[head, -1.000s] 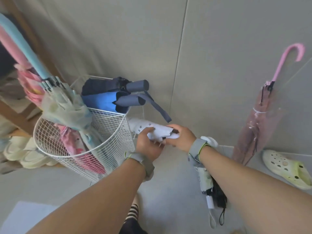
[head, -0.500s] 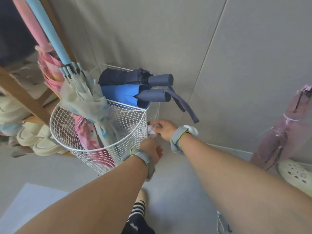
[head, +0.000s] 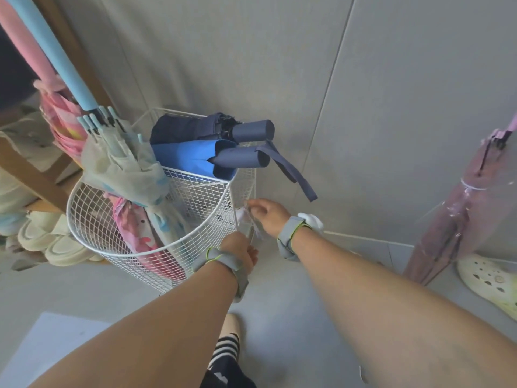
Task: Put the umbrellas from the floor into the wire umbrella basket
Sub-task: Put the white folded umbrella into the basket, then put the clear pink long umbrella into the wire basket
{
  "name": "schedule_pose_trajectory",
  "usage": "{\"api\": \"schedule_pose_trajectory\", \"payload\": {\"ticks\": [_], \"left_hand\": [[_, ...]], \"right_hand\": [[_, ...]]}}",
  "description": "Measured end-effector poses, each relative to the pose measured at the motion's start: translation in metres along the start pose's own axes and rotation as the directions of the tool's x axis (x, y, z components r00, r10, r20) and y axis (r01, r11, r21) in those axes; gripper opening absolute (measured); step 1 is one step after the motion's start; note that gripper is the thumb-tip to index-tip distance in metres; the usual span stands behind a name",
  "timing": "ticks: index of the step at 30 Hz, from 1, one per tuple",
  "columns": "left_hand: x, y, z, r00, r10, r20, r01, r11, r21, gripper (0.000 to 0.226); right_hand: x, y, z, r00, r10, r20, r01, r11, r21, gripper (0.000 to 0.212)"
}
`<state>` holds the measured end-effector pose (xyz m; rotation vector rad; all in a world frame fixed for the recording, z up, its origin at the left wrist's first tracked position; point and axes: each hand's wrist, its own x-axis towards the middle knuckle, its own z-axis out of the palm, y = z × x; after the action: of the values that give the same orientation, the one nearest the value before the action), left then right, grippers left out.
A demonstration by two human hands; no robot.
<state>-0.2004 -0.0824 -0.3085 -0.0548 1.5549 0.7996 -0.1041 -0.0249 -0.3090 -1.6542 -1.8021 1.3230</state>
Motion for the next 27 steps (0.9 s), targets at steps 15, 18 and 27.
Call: {"api": "schedule_pose_trajectory", "payload": {"ticks": [15, 18, 27], "left_hand": [[-0.015, -0.043, 0.056, 0.979, -0.011, 0.205, -0.034, 0.976, 0.214, 0.023], [-0.023, -0.063, 0.078, 0.966, -0.032, 0.256, -0.037, 0.964, 0.263, 0.023], [-0.052, -0.108, 0.133, 0.928, -0.093, 0.362, -0.040, 0.939, 0.343, 0.020]], "right_hand": [[-0.141, 0.142, -0.104, 0.806, 0.580, -0.118, -0.464, 0.743, 0.483, 0.015], [-0.160, 0.155, -0.119, 0.790, 0.589, -0.171, -0.448, 0.744, 0.496, 0.010], [-0.201, 0.197, -0.145, 0.701, 0.684, -0.201, -0.509, 0.677, 0.531, 0.022]]}}
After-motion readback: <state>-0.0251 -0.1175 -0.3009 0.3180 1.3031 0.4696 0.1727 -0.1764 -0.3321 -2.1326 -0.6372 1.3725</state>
